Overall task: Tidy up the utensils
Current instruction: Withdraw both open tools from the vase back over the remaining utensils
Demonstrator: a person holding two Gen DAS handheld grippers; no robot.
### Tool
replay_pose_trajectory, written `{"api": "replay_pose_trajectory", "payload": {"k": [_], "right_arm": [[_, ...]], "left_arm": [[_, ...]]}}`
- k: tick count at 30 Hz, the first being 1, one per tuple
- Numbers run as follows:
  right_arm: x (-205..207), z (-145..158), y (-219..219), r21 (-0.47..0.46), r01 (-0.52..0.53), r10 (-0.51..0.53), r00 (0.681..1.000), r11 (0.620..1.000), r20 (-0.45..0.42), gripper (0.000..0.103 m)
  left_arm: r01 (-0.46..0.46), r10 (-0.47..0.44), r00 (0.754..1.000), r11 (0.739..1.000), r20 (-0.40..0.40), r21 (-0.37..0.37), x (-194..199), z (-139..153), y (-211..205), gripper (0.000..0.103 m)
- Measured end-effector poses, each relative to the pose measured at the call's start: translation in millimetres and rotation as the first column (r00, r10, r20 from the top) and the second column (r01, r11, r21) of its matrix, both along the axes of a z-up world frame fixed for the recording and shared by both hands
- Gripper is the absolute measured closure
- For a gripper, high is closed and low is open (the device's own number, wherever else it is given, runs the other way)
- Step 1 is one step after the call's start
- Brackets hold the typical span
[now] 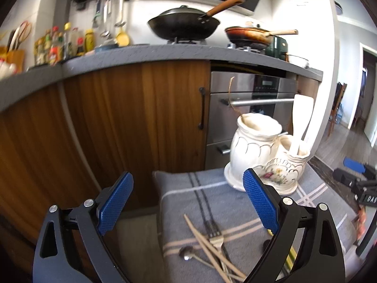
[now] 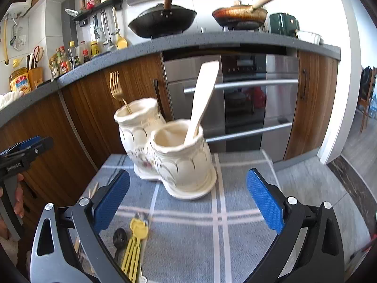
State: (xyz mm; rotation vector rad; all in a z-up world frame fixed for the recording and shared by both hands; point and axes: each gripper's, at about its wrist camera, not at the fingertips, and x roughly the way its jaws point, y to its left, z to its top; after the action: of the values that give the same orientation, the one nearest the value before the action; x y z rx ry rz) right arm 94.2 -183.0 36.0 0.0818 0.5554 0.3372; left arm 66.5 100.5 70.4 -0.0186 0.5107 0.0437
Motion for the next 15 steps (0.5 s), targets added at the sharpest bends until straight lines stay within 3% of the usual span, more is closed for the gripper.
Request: {"api": "replay_pose_trajectory", "payload": {"k": [6, 15], "right_arm": [[-4.0, -23.2, 4.9, -0.024, -0.02, 0.018, 0.998, 1.0, -0.056, 0.005], [-22.8, -51.7, 30.5, -0.067, -0.08, 0.074, 0.993, 0.995, -0.097, 0.005]], "left_arm": [[-0.035, 0.035, 0.999, 0.999, -0.021, 0.02, -8.0, -18.9, 5.3, 0.009], [0.003, -0.002, 1.0, 1.0, -0.029, 0.02, -19.3, -45.9, 0.1, 0.009]]}}
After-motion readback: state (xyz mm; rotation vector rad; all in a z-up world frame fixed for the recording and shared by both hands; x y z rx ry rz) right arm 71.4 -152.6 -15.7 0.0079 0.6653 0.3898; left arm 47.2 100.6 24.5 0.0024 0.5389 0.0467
